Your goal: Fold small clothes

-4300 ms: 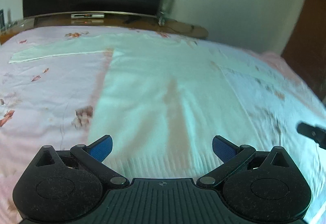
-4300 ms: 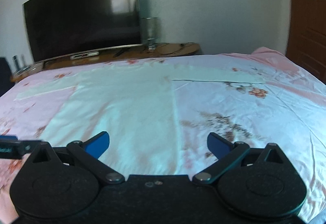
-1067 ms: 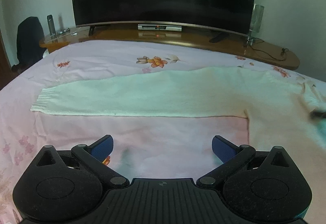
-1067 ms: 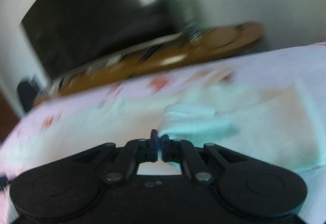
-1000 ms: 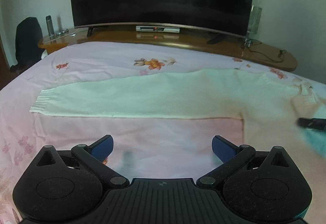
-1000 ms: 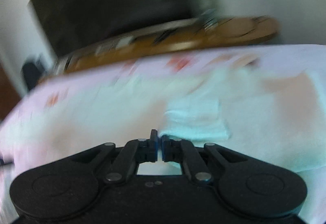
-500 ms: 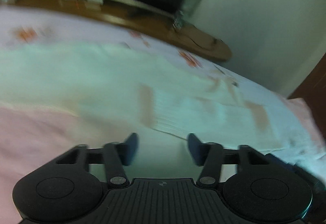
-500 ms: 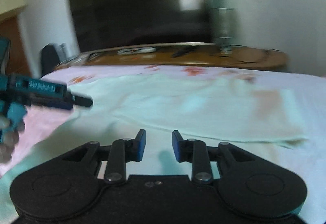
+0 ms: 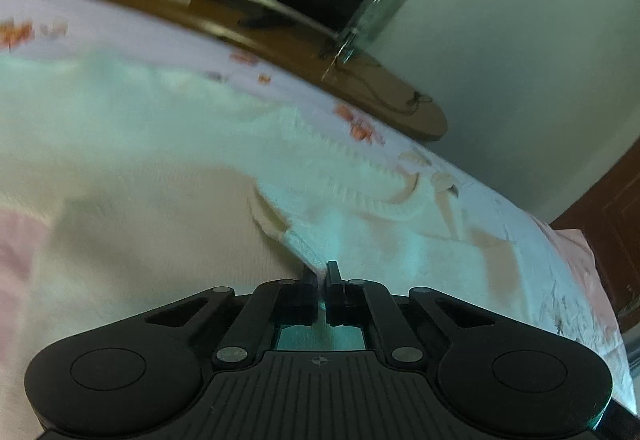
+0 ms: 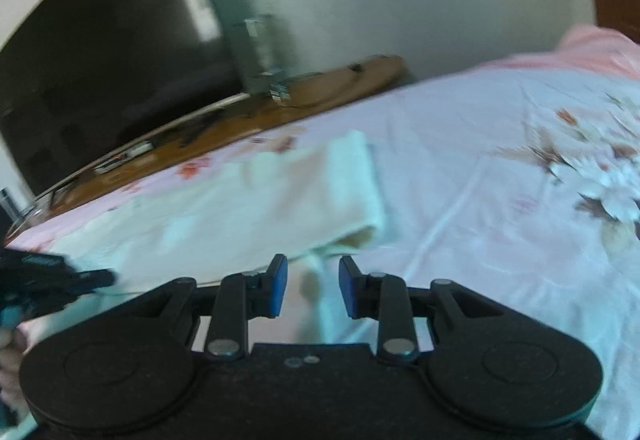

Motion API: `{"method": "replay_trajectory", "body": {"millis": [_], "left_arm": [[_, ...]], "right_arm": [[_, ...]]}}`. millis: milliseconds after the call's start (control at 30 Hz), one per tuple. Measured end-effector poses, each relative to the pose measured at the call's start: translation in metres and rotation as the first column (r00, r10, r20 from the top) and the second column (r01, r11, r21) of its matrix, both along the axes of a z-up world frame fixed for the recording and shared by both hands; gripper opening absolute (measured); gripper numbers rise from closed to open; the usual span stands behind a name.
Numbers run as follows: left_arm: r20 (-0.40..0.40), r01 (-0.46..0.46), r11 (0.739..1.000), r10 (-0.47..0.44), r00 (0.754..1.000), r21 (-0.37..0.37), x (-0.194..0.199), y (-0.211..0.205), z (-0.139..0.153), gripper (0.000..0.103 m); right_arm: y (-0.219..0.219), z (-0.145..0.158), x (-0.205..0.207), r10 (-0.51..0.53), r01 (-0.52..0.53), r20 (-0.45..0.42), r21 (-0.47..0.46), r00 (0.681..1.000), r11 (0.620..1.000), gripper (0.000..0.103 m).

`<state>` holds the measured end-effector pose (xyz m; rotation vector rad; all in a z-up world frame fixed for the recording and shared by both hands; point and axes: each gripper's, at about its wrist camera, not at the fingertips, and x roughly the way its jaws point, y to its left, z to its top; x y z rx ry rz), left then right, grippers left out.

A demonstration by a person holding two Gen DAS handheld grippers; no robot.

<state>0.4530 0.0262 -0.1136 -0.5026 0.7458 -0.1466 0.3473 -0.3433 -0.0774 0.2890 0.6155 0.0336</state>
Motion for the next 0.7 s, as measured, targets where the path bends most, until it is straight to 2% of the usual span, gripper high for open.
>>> {"method": "replay_trajectory", "body": {"millis": [133, 233, 400, 500, 567, 633, 700], "left_arm": [[0.052, -0.014, 1.000, 0.013, 0.999, 0.027, -0.008, 0.021, 0.021, 0.003], [0.054, -0.032, 0.998, 0.030, 0.998, 0.045, -0.007, 0.040, 0.026, 0.003], [0.037, -0.076, 0.994, 0.074, 0.997, 0.076, -0.013, 0.069, 0.019, 0.003], [0.019, -0.069, 0.994, 0.067, 0.998, 0.089, -0.011, 0.072, 0.010, 0.003], [0.018, -0.059, 0.991, 0.057, 0.998, 0.122, -0.011, 0.070, 0.007, 0.003], [0.014, -0.050, 0.989, 0.048, 0.999, 0.138, -0.010, 0.068, 0.004, 0.003], [0.005, -0.044, 0.987, 0.044, 0.999, 0.152, -0.009, 0.066, 0.000, 0.003]], "right_arm": [[-0.007, -0.005, 0.003, 0.008, -0.008, -0.020, 0.010, 1.000, 1.000, 0.030], [-0.002, -0.008, 0.010, 0.025, -0.025, -0.028, -0.001, 0.999, 1.000, 0.030], [0.003, -0.008, 0.012, 0.042, -0.043, -0.042, -0.024, 0.998, 0.999, 0.030], [0.004, -0.008, 0.015, 0.050, -0.051, -0.042, -0.026, 0.998, 0.998, 0.029], [0.004, -0.009, 0.017, 0.063, -0.064, -0.044, -0.027, 0.997, 0.998, 0.025], [0.006, -0.008, 0.018, 0.090, -0.091, -0.047, -0.025, 0.995, 0.996, 0.015], [0.008, -0.009, 0.019, 0.100, -0.102, -0.053, -0.047, 0.994, 0.994, 0.013]]}}
